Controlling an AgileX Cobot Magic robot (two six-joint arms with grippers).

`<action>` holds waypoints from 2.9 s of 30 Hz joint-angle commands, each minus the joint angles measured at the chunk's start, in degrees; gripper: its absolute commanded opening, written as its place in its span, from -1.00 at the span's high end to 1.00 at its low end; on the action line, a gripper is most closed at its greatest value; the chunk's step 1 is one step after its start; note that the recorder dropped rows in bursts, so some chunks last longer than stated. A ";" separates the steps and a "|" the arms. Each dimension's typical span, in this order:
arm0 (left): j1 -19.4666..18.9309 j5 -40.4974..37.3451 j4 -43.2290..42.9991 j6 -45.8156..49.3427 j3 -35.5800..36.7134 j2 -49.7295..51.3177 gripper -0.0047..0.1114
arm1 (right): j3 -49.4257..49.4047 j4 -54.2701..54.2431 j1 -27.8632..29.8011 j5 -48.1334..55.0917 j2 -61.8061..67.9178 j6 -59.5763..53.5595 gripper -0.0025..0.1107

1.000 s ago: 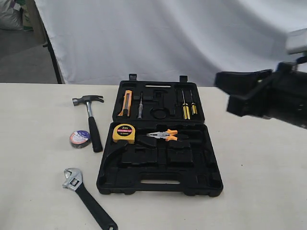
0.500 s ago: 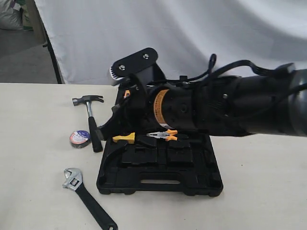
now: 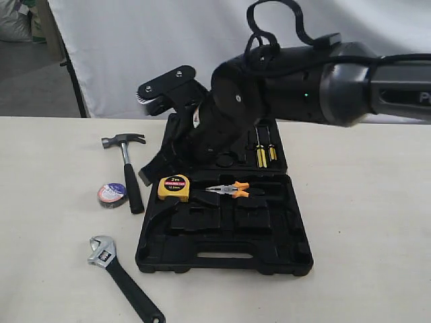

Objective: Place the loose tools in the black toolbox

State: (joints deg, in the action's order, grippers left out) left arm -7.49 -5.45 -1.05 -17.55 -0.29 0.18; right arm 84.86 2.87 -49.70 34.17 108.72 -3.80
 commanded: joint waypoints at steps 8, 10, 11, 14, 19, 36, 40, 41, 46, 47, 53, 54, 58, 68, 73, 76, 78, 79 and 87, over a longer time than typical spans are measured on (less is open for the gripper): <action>-1.45 0.41 -0.25 -0.27 -0.15 -0.18 0.91 | 13.84 -32.03 2.54 9.15 17.19 -23.93 0.96; -1.45 0.41 -0.25 -0.27 -0.15 -0.18 0.91 | 14.66 -31.90 1.58 6.62 18.99 -23.93 0.96; -1.45 0.41 -0.25 -0.27 -0.15 -0.18 0.91 | 14.80 -31.35 1.13 4.73 19.49 -23.58 0.96; -1.45 0.41 -0.25 -0.27 -0.15 -0.18 0.91 | 15.00 -28.53 -0.28 -4.25 20.74 -20.24 0.96; -1.45 0.41 -0.25 -0.27 -0.15 -0.18 0.91 | 18.33 -27.75 -1.32 -8.67 22.62 -16.79 0.62; -1.45 0.41 -0.25 -0.27 -0.15 -0.18 0.91 | 46.29 -22.31 -2.35 1.13 41.45 -20.53 -0.29; -1.45 0.41 -0.25 -0.27 -0.15 -0.18 0.91 | 53.50 -15.98 -2.35 4.77 45.56 -18.93 -0.29; -1.45 0.41 -0.25 -0.27 -0.15 -0.18 0.91 | 54.93 -14.48 -2.35 5.31 46.49 -18.16 -0.29; -1.45 0.41 -0.25 -0.27 -0.15 -0.18 0.91 | 59.24 -12.96 -2.35 8.90 49.86 -15.94 -0.29; -1.45 0.41 -0.25 -0.27 -0.15 -0.18 0.91 | 59.36 -12.96 -2.35 9.66 50.23 -15.94 -0.29; -1.45 0.41 -0.25 -0.27 -0.15 -0.18 0.91 | 59.79 -13.23 -2.58 12.70 50.33 -15.94 -0.01; -1.45 0.41 -0.25 -0.27 -0.15 -0.18 0.91 | 59.79 -13.23 -2.70 12.70 50.33 -15.94 0.13; -1.45 0.41 -0.25 -0.27 -0.15 -0.18 0.91 | 59.79 -13.36 -3.22 15.14 49.70 -15.94 0.71; -1.45 0.41 -0.25 -0.27 -0.15 -0.18 0.91 | 64.66 -13.00 -0.94 31.75 37.43 -12.16 0.96; -1.45 0.41 -0.25 -0.27 -0.15 -0.18 0.91 | 64.47 -13.47 3.87 35.79 32.72 -10.95 0.96; -1.45 0.41 -0.25 -0.27 -0.15 -0.18 0.91 | 62.71 -13.75 7.31 35.79 32.57 -10.82 0.96; -1.45 0.41 -0.25 -0.27 -0.15 -0.18 0.91 | 60.38 -15.13 9.44 35.79 32.57 -11.20 0.96; -1.45 0.41 -0.25 -0.27 -0.15 -0.18 0.91 | 59.18 -16.25 10.61 35.79 32.57 -12.08 0.96; -1.45 0.41 -0.25 -0.27 -0.15 -0.18 0.91 | 51.88 -20.48 18.84 35.79 32.57 -15.12 0.96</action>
State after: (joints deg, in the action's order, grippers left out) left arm -7.49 -5.45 -1.05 -17.55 -0.29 0.18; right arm 138.37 -16.36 -33.21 69.84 141.56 -17.18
